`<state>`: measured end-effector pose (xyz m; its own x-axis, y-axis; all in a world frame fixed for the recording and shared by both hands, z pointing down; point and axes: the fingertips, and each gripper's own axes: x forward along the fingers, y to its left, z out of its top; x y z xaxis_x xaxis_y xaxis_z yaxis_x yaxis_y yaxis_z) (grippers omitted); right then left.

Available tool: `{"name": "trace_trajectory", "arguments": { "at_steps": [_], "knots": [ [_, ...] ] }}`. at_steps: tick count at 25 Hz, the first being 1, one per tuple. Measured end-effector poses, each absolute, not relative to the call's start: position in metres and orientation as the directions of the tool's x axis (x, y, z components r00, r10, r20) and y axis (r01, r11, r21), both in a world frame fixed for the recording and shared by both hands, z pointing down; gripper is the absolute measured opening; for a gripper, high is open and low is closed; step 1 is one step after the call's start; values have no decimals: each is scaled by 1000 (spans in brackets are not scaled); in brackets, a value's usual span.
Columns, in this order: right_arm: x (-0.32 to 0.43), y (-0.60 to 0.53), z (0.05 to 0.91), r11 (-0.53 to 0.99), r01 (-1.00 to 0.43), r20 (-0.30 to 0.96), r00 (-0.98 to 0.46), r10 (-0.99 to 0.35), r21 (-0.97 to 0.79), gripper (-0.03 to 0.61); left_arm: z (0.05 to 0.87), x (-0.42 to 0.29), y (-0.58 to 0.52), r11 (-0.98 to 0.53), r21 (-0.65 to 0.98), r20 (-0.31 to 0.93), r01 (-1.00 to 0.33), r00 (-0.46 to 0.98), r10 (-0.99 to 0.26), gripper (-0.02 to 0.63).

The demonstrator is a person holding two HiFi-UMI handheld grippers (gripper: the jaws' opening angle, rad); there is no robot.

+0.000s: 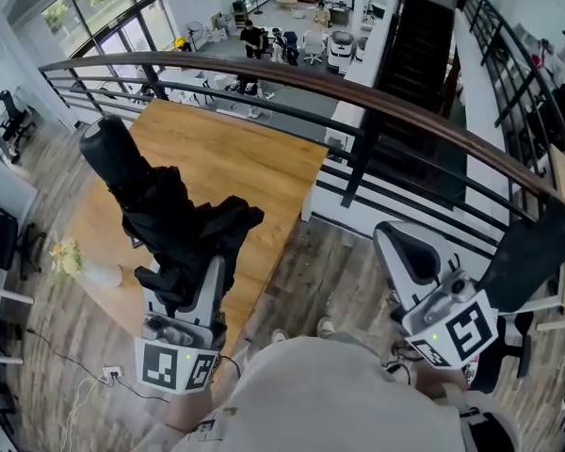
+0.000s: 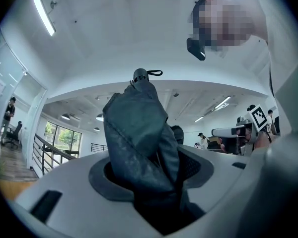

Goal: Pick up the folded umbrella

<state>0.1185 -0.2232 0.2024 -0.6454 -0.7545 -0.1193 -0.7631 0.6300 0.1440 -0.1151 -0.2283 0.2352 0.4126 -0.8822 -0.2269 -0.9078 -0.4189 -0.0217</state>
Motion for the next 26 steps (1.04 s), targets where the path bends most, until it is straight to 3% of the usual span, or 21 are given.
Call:
{"name": "trace_trajectory", "arguments": {
  "at_steps": [15, 26],
  "knots": [
    [106, -234, 211, 658, -739, -92, -672, -735, 148, 28, 250, -122, -227, -407, 96, -133, -908, 393, -910, 249],
    [114, -237, 210, 652, -743, -92, -667, -739, 150, 28, 244, -111, -233, -423, 132, -142, -896, 406, -903, 249]
  ]
}}
